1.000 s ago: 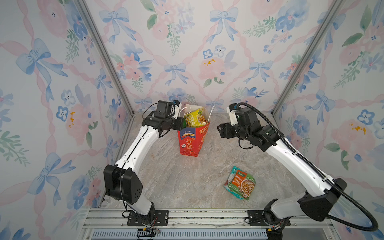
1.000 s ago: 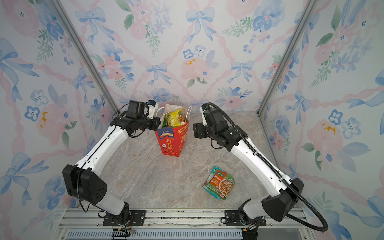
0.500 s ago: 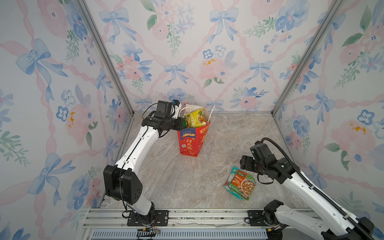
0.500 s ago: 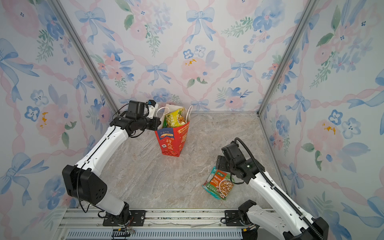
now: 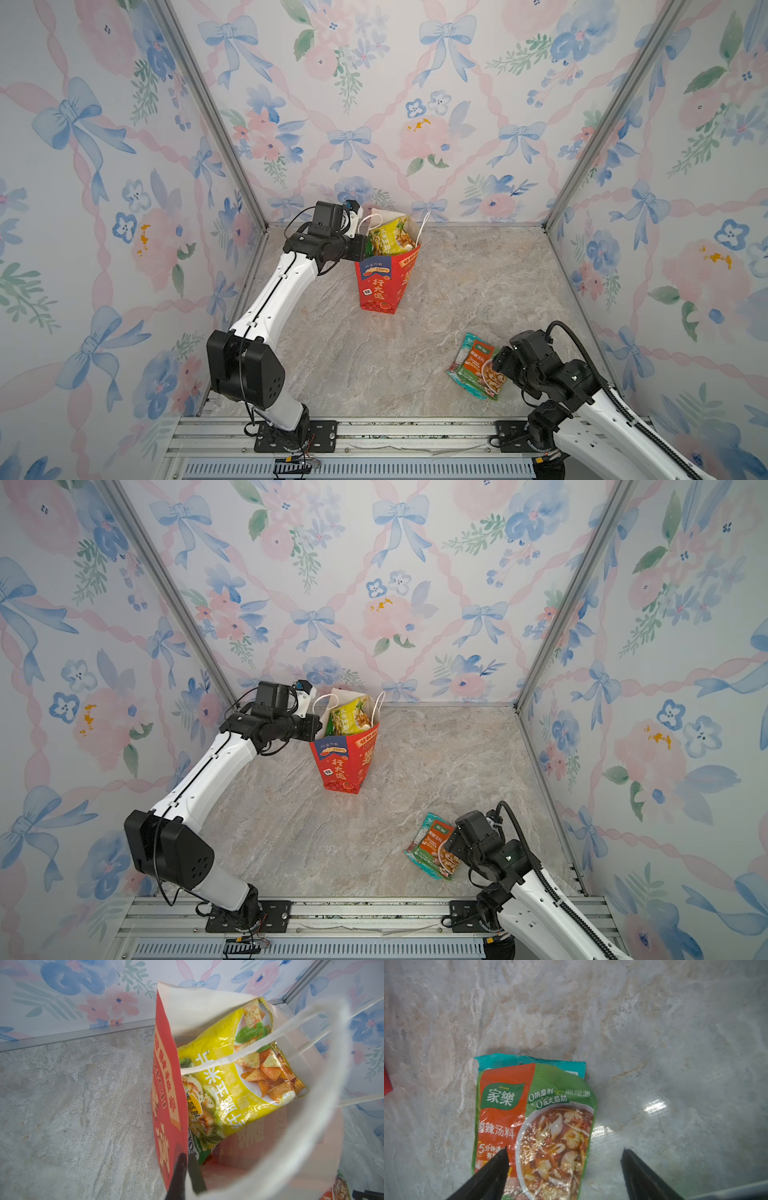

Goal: Place the snacks into the paper bag
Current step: 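Grasp the orange-green seasoning packet at its edge with the right gripper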

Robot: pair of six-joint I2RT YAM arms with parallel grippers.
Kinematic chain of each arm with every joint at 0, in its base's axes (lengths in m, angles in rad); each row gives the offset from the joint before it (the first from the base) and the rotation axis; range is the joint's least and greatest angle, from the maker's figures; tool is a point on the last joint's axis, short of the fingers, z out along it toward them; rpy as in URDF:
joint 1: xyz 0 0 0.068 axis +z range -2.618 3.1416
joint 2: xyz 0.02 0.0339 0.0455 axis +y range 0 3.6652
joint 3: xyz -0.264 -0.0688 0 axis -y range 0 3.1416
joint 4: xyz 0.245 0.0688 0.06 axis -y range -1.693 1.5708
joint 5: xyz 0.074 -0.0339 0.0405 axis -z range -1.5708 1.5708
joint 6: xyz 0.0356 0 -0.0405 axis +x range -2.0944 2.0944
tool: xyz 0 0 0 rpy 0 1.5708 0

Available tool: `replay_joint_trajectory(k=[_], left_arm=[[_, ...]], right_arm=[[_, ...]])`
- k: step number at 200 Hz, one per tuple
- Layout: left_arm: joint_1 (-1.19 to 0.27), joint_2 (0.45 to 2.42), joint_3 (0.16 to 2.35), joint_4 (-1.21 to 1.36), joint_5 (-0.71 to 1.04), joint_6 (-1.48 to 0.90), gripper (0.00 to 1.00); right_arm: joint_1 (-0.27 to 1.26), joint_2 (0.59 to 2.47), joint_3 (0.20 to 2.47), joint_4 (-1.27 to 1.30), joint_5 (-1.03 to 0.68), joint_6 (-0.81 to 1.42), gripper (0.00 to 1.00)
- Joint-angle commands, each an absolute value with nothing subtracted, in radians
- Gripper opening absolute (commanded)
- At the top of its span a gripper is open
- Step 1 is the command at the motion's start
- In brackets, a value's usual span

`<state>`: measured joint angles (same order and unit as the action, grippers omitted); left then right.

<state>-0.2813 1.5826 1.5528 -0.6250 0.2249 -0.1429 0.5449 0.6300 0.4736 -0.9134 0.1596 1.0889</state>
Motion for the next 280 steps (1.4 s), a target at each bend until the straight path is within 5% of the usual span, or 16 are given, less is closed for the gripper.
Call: replay_joint_trajectory(k=[1,100,232,280], left_arm=[[-0.287,1.556,1.540,-0.647,0.238,-0.138,0.00],[-0.286,1.566,1.540,-0.647,0.237,-0.139,0.00],[-0.285,1.576,1.540,-0.648,0.237,-0.140,0.00],[-0.287,1.576,1.540,-0.647,0.239,-0.140,0.00]], right_arm=[[0.555,0.624,0.429,-0.843,0.121,1.146,0.86],[0.586,0.789,0.374,-0.374,0.002,1.184,0.63],[0.584,0.934,0.335,-0.233,-0.054,1.142,0.28],[0.585,0.957,0.329,-0.202,-0.064,1.140,0.01]])
